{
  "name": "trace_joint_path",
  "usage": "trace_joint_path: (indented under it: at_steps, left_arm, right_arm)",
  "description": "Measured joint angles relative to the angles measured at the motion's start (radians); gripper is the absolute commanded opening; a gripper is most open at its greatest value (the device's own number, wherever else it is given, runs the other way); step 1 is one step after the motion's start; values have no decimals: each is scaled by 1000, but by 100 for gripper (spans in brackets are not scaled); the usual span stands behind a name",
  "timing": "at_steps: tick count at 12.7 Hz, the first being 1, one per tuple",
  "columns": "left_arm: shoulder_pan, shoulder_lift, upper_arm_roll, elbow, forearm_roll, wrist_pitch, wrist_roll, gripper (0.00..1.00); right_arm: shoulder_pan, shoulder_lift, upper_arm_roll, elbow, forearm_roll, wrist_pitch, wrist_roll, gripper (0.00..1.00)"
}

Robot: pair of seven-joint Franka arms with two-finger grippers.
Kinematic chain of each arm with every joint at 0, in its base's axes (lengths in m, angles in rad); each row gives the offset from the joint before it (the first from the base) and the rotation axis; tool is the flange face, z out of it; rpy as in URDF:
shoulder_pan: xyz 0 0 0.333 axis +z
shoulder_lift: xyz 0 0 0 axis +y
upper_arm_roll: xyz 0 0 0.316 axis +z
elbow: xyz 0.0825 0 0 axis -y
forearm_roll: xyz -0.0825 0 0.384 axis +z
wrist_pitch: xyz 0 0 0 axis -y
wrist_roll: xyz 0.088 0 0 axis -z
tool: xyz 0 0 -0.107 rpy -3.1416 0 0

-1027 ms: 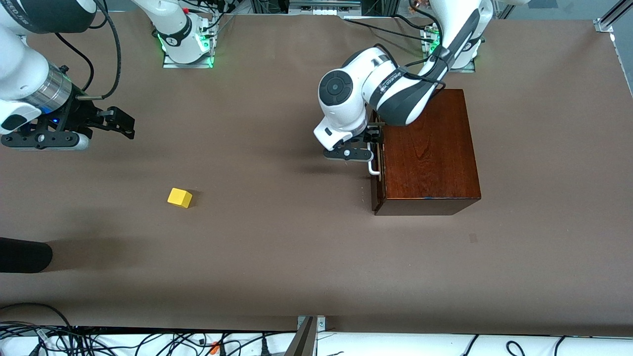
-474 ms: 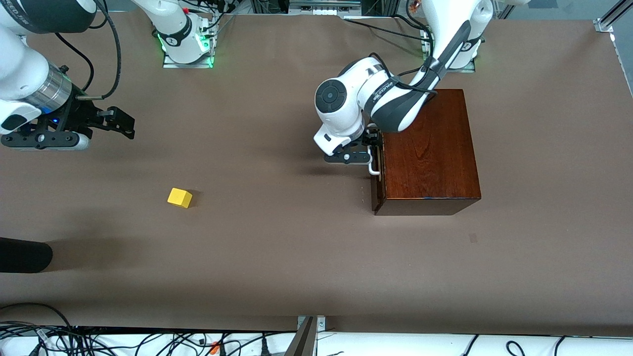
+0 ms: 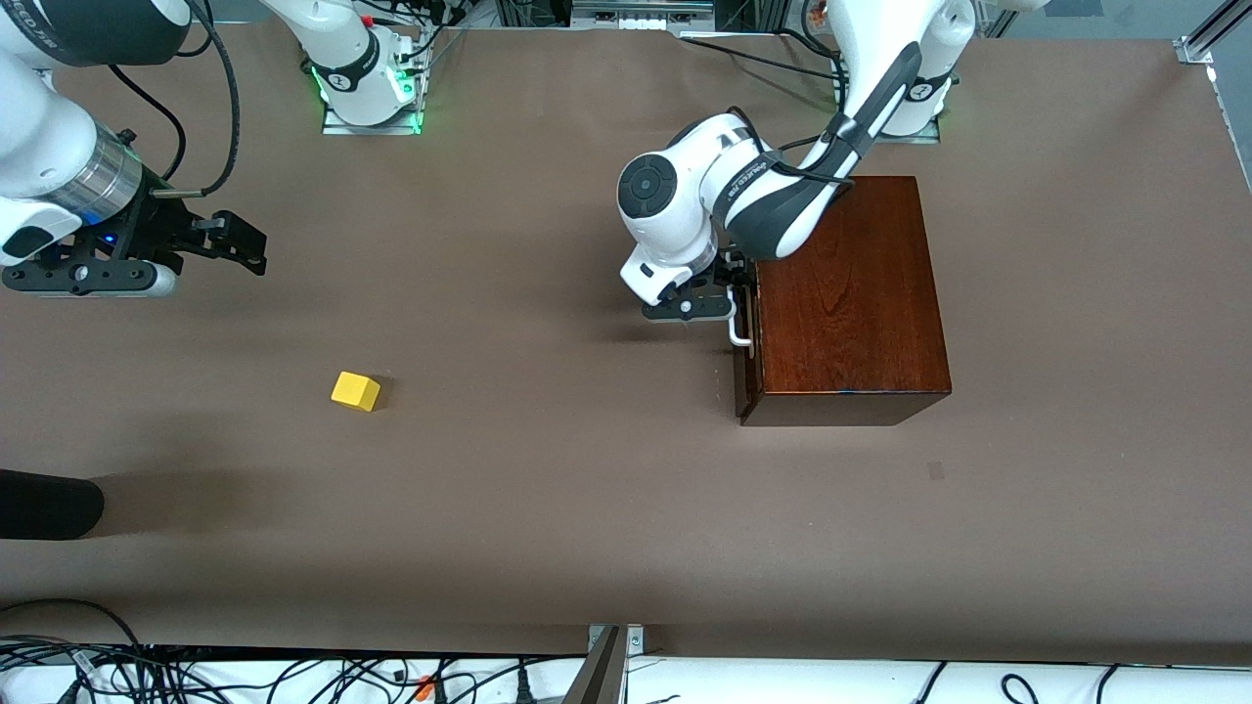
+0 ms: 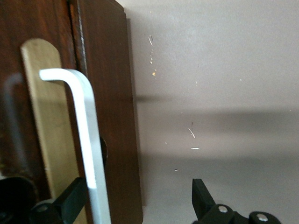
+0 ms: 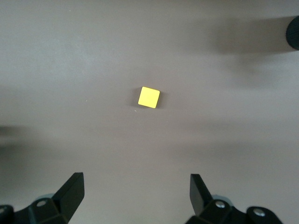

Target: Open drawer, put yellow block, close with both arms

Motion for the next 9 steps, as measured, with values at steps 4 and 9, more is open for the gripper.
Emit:
trace_joint_path:
  at_steps: [4, 9]
  left_arm:
    - [0, 6, 1, -12, 0, 27, -15, 100]
    - [0, 12, 8, -18, 0, 60, -41, 100]
  right_arm:
    - [0, 0, 0, 0, 0, 0, 0, 100]
    - [0, 0, 0, 0, 0, 0, 0, 100]
